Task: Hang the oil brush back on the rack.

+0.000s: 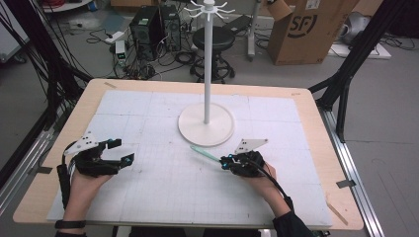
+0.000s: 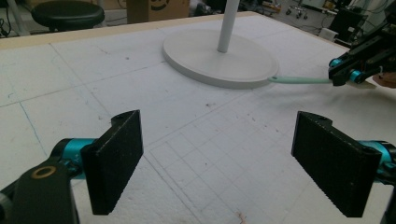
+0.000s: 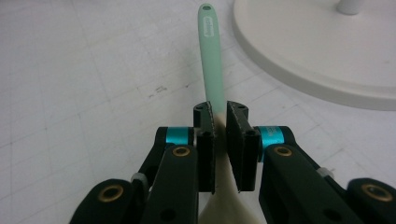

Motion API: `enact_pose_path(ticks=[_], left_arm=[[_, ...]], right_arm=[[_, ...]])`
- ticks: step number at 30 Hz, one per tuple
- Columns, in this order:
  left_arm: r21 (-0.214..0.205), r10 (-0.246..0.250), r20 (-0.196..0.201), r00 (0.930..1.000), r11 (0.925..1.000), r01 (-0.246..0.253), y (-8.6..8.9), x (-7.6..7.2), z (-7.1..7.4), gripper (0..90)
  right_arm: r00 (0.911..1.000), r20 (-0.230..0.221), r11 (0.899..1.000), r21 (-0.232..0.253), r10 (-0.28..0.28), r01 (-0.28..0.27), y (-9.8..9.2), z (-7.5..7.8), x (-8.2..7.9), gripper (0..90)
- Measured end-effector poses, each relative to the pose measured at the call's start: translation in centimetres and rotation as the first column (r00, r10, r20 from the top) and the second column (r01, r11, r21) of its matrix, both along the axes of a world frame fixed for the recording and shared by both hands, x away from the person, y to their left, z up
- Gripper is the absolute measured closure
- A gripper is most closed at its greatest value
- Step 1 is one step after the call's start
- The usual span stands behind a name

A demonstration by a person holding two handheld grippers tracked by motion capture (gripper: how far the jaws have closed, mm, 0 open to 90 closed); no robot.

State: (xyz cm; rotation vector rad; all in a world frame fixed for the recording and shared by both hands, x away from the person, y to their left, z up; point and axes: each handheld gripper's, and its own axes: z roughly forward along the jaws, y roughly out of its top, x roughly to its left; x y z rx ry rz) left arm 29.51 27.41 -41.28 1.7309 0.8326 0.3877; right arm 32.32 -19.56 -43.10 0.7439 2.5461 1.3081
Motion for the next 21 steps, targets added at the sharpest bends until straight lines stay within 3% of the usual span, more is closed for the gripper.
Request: enact_pose_path(ticks=[10, 21], left_arm=[[-0.003, -0.003, 0.000, 1.0000, 1.0000, 0.003, 0.0, 0.0, 0.0, 17.2], [-0.014, -0.003, 0.006, 1.0000, 0.9999, 0.003, 0.1, -0.1, 0.1, 17.1]], right_arm=[[0.9988, 0.023, 0.995, 0.093, -0.042, 0.040, -2.3, 2.4, -0.1, 83.0], [0.9938, 0.064, 0.986, 0.147, -0.091, 0.081, -5.3, 6.9, -0.1, 83.0]])
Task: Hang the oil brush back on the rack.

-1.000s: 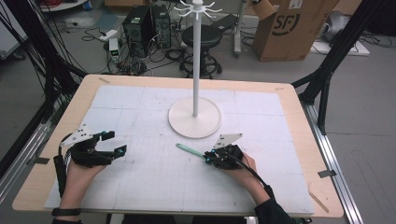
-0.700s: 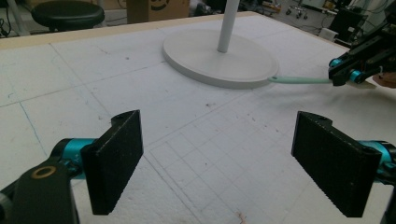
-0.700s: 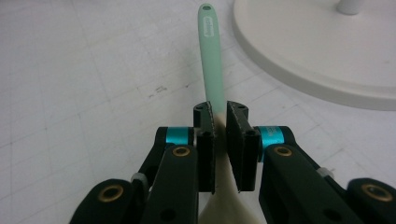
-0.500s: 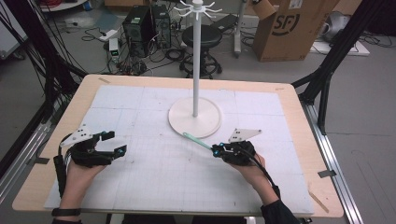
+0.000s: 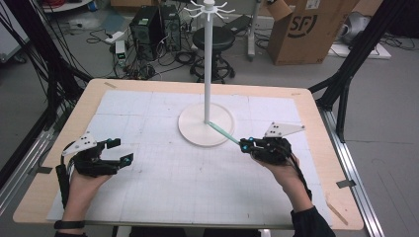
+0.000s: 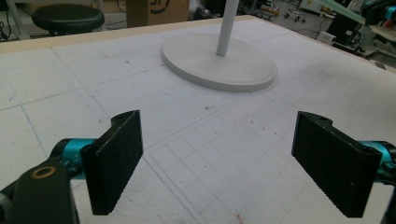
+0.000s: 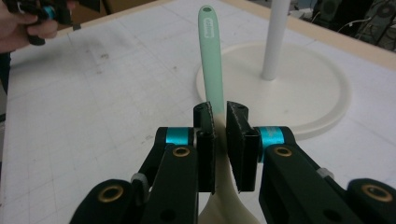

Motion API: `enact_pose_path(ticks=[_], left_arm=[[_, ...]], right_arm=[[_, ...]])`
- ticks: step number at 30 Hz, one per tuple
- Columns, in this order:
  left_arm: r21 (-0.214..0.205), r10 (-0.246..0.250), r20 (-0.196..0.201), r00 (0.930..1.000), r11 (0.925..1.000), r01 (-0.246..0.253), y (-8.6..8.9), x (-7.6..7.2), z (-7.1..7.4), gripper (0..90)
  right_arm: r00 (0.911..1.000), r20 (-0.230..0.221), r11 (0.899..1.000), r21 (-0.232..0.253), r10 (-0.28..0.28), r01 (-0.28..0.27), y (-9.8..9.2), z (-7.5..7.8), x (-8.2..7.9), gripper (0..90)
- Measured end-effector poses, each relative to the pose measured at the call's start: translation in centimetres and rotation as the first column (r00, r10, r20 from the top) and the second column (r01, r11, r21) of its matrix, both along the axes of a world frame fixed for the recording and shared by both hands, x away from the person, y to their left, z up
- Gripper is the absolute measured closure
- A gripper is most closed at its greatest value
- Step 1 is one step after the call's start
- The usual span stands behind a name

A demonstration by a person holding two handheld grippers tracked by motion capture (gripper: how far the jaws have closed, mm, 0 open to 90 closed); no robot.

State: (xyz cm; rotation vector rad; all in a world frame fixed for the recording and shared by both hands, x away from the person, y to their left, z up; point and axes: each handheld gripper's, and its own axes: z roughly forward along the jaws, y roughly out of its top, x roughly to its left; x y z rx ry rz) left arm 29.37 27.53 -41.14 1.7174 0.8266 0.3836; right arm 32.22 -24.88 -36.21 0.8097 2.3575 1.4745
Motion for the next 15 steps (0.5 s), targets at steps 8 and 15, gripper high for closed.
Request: enact_pose_path(ticks=[8, 15], left_arm=[[0.000, -0.003, 0.004, 1.0000, 1.0000, 0.003, 0.1, 0.0, 0.0, 17.1], [-0.002, -0.005, 0.002, 1.0000, 1.0000, 0.005, 0.1, 0.0, 0.0, 17.1]], right_arm=[[0.9987, 0.043, 1.000, 0.018, -0.025, 0.024, -1.5, 4.2, 0.5, 83.0], [0.9940, 0.097, 0.998, 0.042, -0.050, 0.046, -2.5, 8.2, 0.8, 83.0]])
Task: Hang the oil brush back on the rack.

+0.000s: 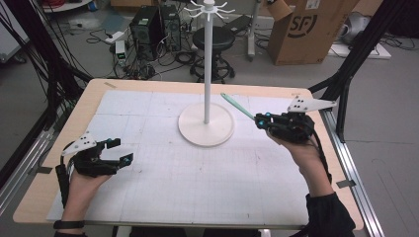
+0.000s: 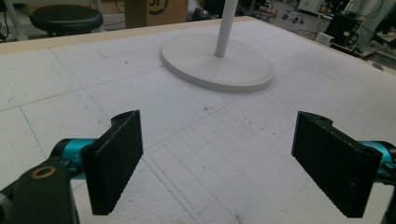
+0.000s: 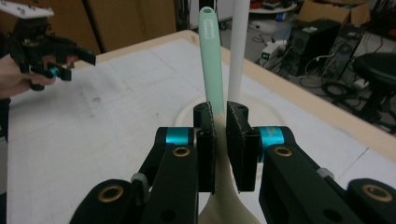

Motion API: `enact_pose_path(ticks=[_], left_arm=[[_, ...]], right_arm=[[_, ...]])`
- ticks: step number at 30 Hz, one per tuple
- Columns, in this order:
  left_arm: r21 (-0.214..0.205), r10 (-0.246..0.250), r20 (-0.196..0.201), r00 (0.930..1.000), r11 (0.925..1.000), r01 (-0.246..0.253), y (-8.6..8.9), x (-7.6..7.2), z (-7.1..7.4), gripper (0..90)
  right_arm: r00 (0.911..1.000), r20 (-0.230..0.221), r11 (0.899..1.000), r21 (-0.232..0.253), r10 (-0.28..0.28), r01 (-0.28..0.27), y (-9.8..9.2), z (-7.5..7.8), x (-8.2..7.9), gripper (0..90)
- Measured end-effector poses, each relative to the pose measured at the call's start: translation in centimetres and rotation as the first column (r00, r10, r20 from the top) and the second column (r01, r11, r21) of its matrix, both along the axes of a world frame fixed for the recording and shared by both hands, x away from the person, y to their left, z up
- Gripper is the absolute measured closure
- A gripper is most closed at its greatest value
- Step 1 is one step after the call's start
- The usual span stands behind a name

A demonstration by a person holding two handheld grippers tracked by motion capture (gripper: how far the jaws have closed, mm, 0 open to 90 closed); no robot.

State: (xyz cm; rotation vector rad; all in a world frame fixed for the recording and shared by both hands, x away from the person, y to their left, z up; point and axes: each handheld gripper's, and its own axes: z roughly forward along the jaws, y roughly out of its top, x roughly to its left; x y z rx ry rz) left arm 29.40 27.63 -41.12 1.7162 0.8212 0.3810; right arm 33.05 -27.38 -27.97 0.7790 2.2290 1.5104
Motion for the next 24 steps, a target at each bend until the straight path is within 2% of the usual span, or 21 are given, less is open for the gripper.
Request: enact_pose_path(ticks=[9, 24], left_arm=[[0.000, -0.002, -0.001, 1.0000, 1.0000, 0.002, 0.0, 0.0, 0.0, 17.0], [-0.003, -0.001, -0.001, 1.0000, 1.0000, 0.001, 0.0, 0.0, 0.0, 17.0]], right_arm=[[0.9989, 0.046, 1.000, 0.022, -0.012, 0.011, -0.8, 4.4, 0.4, 83.0], [0.9956, 0.094, 1.000, 0.010, -0.007, 0.006, -0.7, 9.5, 0.7, 83.0]])
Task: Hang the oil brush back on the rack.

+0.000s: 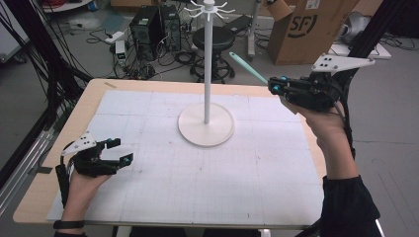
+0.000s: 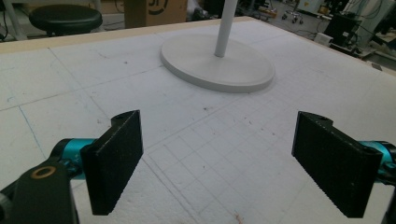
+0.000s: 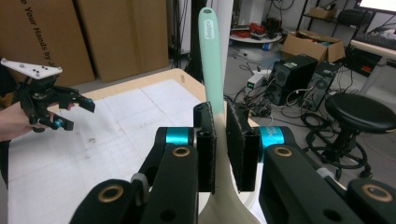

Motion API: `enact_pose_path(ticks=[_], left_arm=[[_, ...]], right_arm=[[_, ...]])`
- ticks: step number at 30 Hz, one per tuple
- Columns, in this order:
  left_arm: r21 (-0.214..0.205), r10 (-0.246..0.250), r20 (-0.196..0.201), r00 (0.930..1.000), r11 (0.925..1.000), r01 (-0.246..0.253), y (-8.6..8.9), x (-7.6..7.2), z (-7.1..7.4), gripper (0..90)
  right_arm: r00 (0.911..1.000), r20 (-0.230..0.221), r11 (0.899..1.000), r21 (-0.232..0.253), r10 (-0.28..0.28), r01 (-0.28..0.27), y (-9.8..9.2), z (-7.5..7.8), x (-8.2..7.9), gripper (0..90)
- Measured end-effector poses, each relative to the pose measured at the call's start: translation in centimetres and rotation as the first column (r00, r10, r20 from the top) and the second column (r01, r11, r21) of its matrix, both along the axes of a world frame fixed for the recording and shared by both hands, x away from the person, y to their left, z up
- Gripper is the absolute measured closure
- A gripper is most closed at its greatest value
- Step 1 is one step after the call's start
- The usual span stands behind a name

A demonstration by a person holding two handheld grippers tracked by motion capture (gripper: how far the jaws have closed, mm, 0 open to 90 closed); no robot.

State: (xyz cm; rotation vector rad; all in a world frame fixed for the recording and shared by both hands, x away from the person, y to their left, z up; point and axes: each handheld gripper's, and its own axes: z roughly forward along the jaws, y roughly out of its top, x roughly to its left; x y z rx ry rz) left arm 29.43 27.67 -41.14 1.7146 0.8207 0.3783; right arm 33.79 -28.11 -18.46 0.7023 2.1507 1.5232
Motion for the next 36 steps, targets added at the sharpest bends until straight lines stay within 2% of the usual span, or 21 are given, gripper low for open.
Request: enact_pose_path(ticks=[11, 14, 21, 27, 36], left_arm=[[0.000, -0.002, -0.002, 1.0000, 1.0000, 0.002, 0.0, 0.0, 0.0, 17.0], [0.010, -0.009, -0.004, 1.0000, 0.9999, 0.009, -0.1, 0.0, 0.0, 17.0], [0.002, -0.005, -0.006, 1.0000, 1.0000, 0.005, -0.1, 0.0, 0.0, 17.1], [0.004, -0.008, -0.006, 0.9999, 1.0000, 0.008, -0.1, -0.1, 0.0, 17.1], [0.007, -0.010, -0.007, 0.9999, 0.9999, 0.010, 0.0, -0.1, 0.0, 17.1]], right_arm=[[0.9994, 0.031, 1.000, -0.002, -0.015, 0.015, 0.0, 3.2, 0.1, 83.0], [0.9991, 0.038, 1.000, -0.001, -0.019, 0.019, 0.2, 4.0, 0.1, 83.0], [0.9981, 0.055, 1.000, -0.003, -0.025, 0.026, 1.0, 5.4, 0.5, 83.0], [0.9975, 0.066, 1.000, -0.004, -0.025, 0.025, 1.6, 6.1, 0.7, 83.0], [0.9968, 0.074, 0.999, -0.026, -0.031, 0.033, 2.2, 6.0, 1.1, 83.0]])
